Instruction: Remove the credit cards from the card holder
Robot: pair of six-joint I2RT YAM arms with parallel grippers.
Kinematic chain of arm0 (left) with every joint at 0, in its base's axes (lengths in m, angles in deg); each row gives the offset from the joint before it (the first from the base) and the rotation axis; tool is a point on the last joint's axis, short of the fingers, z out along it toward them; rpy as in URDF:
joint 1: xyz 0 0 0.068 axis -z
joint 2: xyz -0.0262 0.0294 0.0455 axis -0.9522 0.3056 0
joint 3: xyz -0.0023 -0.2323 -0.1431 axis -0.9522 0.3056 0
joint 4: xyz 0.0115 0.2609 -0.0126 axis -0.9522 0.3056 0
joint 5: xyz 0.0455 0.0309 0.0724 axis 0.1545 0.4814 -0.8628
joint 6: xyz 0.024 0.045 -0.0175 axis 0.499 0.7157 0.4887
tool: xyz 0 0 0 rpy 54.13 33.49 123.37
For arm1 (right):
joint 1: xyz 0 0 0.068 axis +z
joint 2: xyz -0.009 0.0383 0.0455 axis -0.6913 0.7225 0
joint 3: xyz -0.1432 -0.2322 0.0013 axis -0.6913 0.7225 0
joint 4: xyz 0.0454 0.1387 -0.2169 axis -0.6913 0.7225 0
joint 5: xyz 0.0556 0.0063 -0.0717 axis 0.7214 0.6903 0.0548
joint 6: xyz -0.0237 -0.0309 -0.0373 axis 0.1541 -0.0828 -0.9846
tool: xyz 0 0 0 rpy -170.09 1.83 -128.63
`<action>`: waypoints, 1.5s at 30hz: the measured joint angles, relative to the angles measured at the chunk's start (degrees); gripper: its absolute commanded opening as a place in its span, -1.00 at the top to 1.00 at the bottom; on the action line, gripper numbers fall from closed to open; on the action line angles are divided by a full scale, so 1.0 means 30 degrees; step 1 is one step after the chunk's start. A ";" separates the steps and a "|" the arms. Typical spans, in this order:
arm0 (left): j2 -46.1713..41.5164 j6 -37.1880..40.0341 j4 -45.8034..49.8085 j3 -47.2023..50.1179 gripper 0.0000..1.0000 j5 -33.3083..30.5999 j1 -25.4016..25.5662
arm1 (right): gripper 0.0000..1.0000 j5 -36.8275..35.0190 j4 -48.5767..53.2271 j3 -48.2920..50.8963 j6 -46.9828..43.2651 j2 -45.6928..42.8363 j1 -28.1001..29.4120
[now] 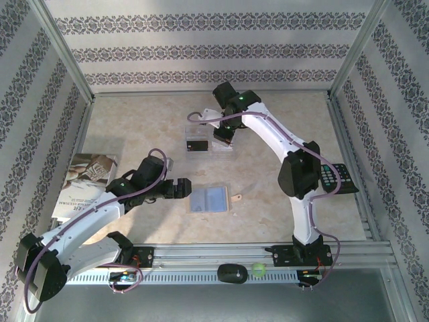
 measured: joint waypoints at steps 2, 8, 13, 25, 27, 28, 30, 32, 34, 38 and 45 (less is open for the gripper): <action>-0.0197 0.0000 0.0175 0.0000 -0.99 -0.0029 -0.0226 | 1.00 -0.0175 0.0146 -0.0066 -0.0634 0.0291 -0.0058; -0.0095 -0.0015 0.0415 0.0000 -0.99 -0.0029 -0.1020 | 1.00 -0.0816 0.0430 -0.0357 -0.2259 0.0780 -0.0138; 0.0474 -0.0015 0.0430 0.0000 -0.99 -0.0044 -0.1173 | 1.00 -0.0918 0.0423 -0.0342 -0.3330 0.0882 -0.0262; 0.1195 -0.0146 0.0474 0.0000 -0.99 -0.0029 -0.1399 | 1.00 -0.0947 -0.0612 0.1166 -0.4918 0.0874 -0.0262; 0.1260 -0.0153 0.0474 0.0000 -0.99 -0.0036 -0.1428 | 1.00 -0.1056 -0.0852 0.1246 -0.5005 0.0874 -0.0262; 0.1290 -0.0146 0.0474 0.0000 -0.99 -0.0029 -0.1428 | 1.00 -0.1137 -0.0962 0.1253 -0.5071 0.0874 -0.0262; 0.1319 -0.0146 0.0474 0.0000 -0.99 -0.0029 -0.1443 | 1.00 -0.1297 -0.1246 0.1253 -0.5224 0.0874 -0.0262; 0.1326 -0.0153 0.0481 0.0000 -0.99 -0.0029 -0.1443 | 1.00 -0.1355 -0.1508 0.1268 -0.5355 0.0874 -0.0262; 0.1326 -0.0153 0.0481 0.0007 -0.99 -0.0022 -0.1515 | 1.00 -0.1355 -0.1778 0.1333 -0.5435 0.0867 -0.0262; 0.1479 -0.0168 0.0474 0.0036 -0.99 -0.0015 -0.1588 | 1.00 -0.1362 -0.2040 0.1639 -0.5661 0.0809 -0.0262; 0.1632 -0.0262 0.0474 0.0087 -0.99 0.0197 -0.1676 | 1.00 -0.1596 -0.2499 0.2455 -0.5792 0.0780 -0.0262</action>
